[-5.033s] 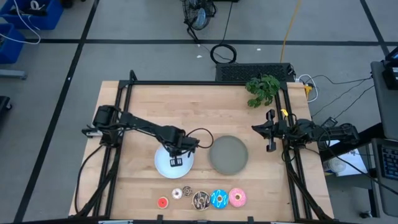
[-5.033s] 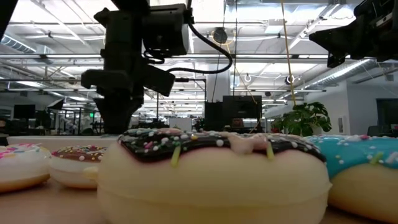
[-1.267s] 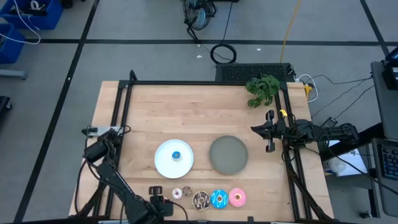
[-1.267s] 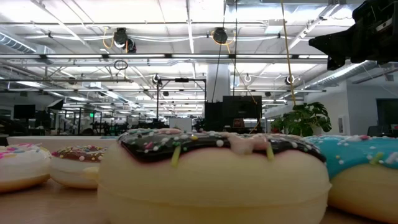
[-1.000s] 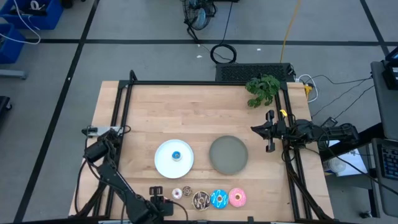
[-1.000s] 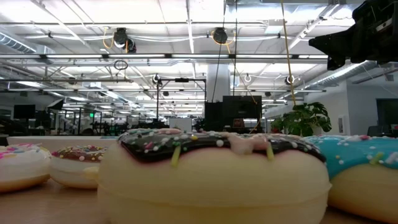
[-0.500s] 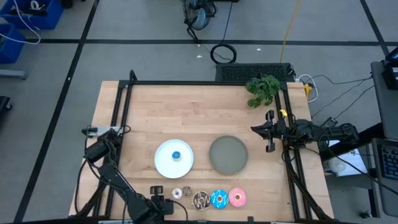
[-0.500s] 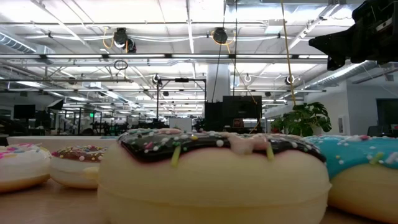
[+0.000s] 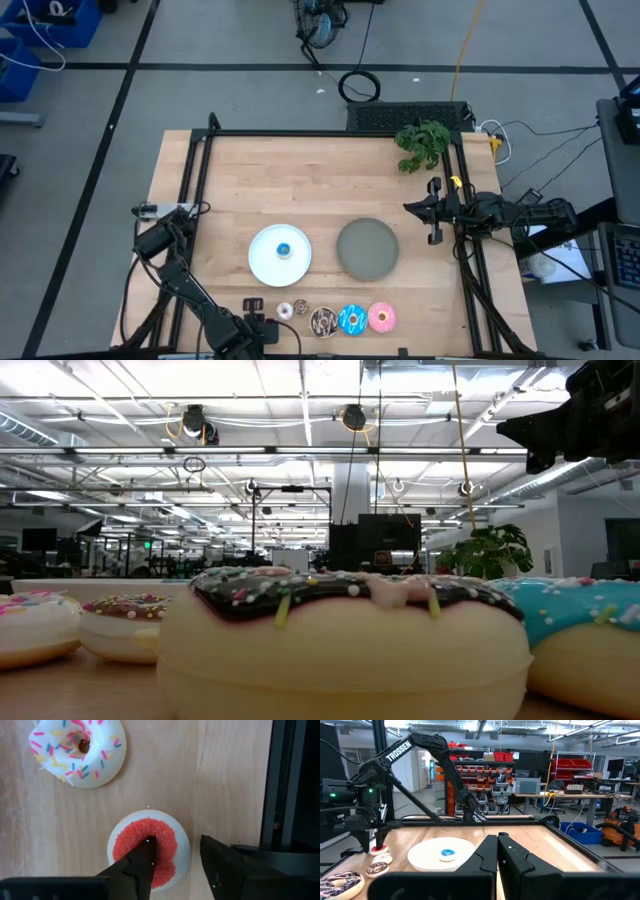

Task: Pick & Place donuts
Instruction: Put the small orange donut on the white plate

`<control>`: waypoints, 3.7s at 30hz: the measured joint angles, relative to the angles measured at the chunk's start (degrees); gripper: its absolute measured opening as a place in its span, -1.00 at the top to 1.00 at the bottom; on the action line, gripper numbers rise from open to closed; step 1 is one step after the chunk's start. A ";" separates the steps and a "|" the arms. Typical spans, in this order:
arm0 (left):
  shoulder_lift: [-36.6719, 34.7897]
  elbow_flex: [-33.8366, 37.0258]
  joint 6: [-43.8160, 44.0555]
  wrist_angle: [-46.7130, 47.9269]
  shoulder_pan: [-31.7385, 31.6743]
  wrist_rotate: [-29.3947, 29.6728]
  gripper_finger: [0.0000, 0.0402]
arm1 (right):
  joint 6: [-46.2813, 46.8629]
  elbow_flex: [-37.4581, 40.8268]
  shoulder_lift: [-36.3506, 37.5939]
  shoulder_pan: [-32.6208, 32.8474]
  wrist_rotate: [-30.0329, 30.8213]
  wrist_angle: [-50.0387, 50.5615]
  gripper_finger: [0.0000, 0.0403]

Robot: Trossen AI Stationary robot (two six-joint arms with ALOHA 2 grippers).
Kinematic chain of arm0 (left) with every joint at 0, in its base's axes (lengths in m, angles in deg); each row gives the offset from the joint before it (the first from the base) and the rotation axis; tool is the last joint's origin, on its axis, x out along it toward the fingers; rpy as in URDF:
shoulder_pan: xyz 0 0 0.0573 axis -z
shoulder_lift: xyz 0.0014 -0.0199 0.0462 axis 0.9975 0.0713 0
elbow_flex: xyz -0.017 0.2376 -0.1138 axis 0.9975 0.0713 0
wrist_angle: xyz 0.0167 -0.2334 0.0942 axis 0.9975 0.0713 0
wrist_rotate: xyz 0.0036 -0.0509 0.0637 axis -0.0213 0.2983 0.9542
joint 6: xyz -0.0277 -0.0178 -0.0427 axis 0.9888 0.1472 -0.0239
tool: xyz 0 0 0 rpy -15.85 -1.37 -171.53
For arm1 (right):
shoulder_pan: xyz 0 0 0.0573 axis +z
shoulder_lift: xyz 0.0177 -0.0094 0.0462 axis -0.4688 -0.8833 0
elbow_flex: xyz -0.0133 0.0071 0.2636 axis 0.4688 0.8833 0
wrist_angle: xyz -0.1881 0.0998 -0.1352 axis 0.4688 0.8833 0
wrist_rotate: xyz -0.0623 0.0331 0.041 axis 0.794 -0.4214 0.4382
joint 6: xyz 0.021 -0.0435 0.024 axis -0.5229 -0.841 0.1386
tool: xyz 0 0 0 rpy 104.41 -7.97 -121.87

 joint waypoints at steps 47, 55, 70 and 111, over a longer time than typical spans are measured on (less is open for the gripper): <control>-41.28 8.29 18.10 45.34 -1.21 16.46 0.93 | 1.81 0.01 0.00 -0.01 0.00 0.07 1.00; -41.86 16.30 15.04 37.86 -3.50 10.39 0.94 | 2.13 0.02 0.00 -0.01 0.02 0.41 1.00; -36.25 16.31 2.67 23.65 -10.82 9.68 0.95 | 2.27 0.02 0.00 -0.01 0.02 0.41 1.00; -18.29 16.29 -20.90 6.83 -23.19 -0.82 0.01 | 2.25 0.00 -0.01 0.01 0.02 0.38 1.00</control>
